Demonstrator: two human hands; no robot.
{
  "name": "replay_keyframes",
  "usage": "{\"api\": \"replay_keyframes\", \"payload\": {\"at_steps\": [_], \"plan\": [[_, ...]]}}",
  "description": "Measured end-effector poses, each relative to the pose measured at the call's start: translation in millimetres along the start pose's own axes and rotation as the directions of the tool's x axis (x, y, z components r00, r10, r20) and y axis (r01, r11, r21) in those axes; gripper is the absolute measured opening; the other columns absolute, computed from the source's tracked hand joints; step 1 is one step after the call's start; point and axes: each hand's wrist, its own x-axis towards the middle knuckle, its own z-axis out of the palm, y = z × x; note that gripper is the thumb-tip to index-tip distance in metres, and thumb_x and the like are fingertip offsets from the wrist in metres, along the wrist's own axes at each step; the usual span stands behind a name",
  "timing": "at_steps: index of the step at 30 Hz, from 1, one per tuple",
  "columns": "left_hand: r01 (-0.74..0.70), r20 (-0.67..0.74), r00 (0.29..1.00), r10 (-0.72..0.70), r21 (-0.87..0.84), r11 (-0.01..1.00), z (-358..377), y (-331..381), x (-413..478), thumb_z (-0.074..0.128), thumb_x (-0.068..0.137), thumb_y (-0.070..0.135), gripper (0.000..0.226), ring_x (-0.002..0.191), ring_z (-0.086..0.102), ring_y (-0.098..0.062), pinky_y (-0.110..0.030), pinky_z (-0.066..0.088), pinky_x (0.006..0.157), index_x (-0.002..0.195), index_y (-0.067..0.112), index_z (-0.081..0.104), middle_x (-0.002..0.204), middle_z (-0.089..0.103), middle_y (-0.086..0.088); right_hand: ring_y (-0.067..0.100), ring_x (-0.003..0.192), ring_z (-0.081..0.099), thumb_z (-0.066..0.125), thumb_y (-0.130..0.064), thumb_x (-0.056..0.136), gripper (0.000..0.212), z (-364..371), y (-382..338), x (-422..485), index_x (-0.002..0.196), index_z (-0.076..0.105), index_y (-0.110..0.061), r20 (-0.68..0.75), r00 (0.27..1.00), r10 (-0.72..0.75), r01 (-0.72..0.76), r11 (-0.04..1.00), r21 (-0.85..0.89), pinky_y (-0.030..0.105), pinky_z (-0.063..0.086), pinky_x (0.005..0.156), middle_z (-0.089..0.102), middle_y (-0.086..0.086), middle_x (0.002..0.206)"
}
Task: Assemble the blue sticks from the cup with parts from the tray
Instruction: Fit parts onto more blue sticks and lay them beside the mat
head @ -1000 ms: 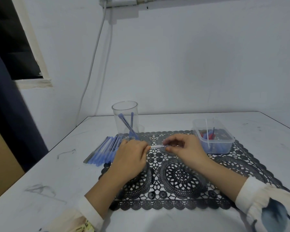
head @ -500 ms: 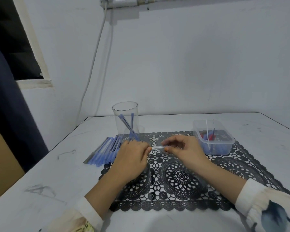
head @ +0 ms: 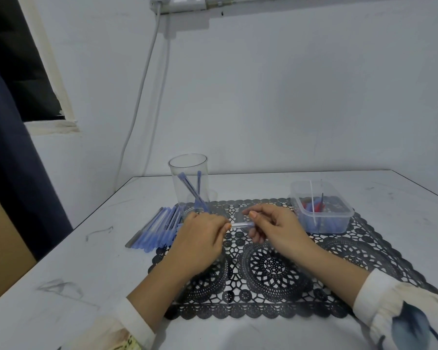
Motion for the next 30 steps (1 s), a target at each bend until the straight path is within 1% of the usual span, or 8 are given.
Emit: {"api": "replay_keyframes", "payload": {"at_steps": [5, 9, 14, 16, 19, 22, 26, 30], "plan": [[0.047, -0.049, 0.998, -0.047, -0.006, 0.999, -1.7, -1.8, 1.0, 0.035, 0.099, 0.031, 0.027, 0.073, 0.043, -0.007, -0.022, 0.027, 0.081, 0.102, 0.024, 0.06, 0.078, 0.05, 0.015, 0.026, 0.071, 0.065, 0.062, -0.014, 0.087, 0.009, -2.8, 2.4, 1.5, 0.095, 0.062, -0.018, 0.0, 0.999, -0.045, 0.045, 0.997, -0.067, 0.035, 0.056, 0.067, 0.069, 0.011, 0.08], [0.024, -0.068, 0.997, -0.025, -0.011, 1.0, -2.1, -1.5, 0.7, 0.035, 0.098, 0.03, 0.027, 0.073, 0.041, -0.008, -0.024, 0.025, 0.077, 0.101, 0.022, 0.061, 0.078, 0.049, 0.014, 0.02, 0.071, 0.065, 0.059, -0.017, 0.089, 0.008, -3.1, 3.1, 0.6, 0.083, 0.064, -0.022, -0.008, 0.995, -0.104, 0.101, 0.98, -0.173, 0.036, 0.056, 0.069, 0.069, 0.006, 0.076], [-0.046, -0.08, 0.996, 0.043, -0.032, 0.998, 1.6, -3.1, -0.2, 0.038, 0.097, 0.027, 0.026, 0.079, 0.051, -0.014, -0.029, 0.03, 0.08, 0.1, 0.02, 0.063, 0.084, 0.062, 0.008, 0.023, 0.067, 0.064, 0.048, -0.028, 0.095, 0.033, -3.1, 5.4, 0.2, 0.071, 0.065, -0.015, 0.0, 0.99, -0.144, 0.14, 0.961, -0.24, 0.044, 0.053, 0.072, 0.067, 0.009, 0.068], [-0.03, -0.095, 0.995, 0.028, -0.021, 0.999, 0.4, -2.5, 0.0, 0.038, 0.098, 0.028, 0.026, 0.079, 0.05, -0.012, -0.028, 0.03, 0.08, 0.102, 0.02, 0.063, 0.086, 0.063, 0.008, 0.025, 0.068, 0.064, 0.046, -0.029, 0.096, 0.03, -3.0, 6.3, 0.4, 0.077, 0.065, -0.015, 0.004, 0.989, -0.151, 0.147, 0.96, -0.238, 0.045, 0.053, 0.071, 0.067, 0.01, 0.07], [0.0, -0.115, 0.993, -0.002, -0.013, 1.0, -1.8, -1.9, 0.1, 0.037, 0.098, 0.029, 0.028, 0.081, 0.048, -0.01, -0.024, 0.024, 0.079, 0.108, 0.021, 0.062, 0.091, 0.063, 0.008, 0.021, 0.07, 0.065, 0.05, -0.024, 0.094, 0.012, -2.9, 7.3, 1.4, 0.097, 0.06, -0.017, -0.001, 0.986, -0.167, 0.164, 0.969, -0.185, 0.036, 0.056, 0.068, 0.068, 0.006, 0.077], [-0.01, -0.116, 0.993, 0.008, -0.018, 1.0, -1.0, -2.3, -0.1, 0.037, 0.098, 0.029, 0.027, 0.077, 0.042, -0.008, -0.024, 0.024, 0.079, 0.107, 0.021, 0.062, 0.09, 0.062, 0.009, 0.013, 0.069, 0.063, 0.052, -0.019, 0.093, 0.009, -2.4, 8.8, 2.6, 0.089, 0.06, -0.021, -0.001, 0.984, -0.181, 0.176, 0.958, -0.227, 0.029, 0.055, 0.067, 0.067, 0.003, 0.075], [-0.05, -0.12, 0.991, 0.05, -0.001, 0.999, 0.8, -2.2, -0.6, 0.038, 0.098, 0.028, 0.026, 0.081, 0.051, -0.014, -0.026, 0.026, 0.079, 0.102, 0.02, 0.063, 0.087, 0.064, 0.006, 0.016, 0.065, 0.061, 0.046, -0.027, 0.095, 0.028, -2.6, 8.8, 2.6, 0.075, 0.062, -0.018, -0.014, 0.983, -0.181, 0.172, 0.95, -0.259, 0.028, 0.05, 0.063, 0.066, 0.005, 0.069], [-0.03, -0.126, 0.992, 0.028, -0.017, 0.999, 0.1, -3.3, 0.1, 0.038, 0.098, 0.029, 0.027, 0.082, 0.051, -0.012, -0.025, 0.023, 0.076, 0.106, 0.021, 0.063, 0.09, 0.064, 0.008, 0.022, 0.066, 0.062, 0.048, -0.024, 0.095, 0.014, -3.2, 11.7, 2.9, 0.094, 0.06, -0.017, 0.005, 0.977, -0.211, 0.208, 0.958, -0.195, 0.031, 0.051, 0.062, 0.066, 0.007, 0.072]]}}
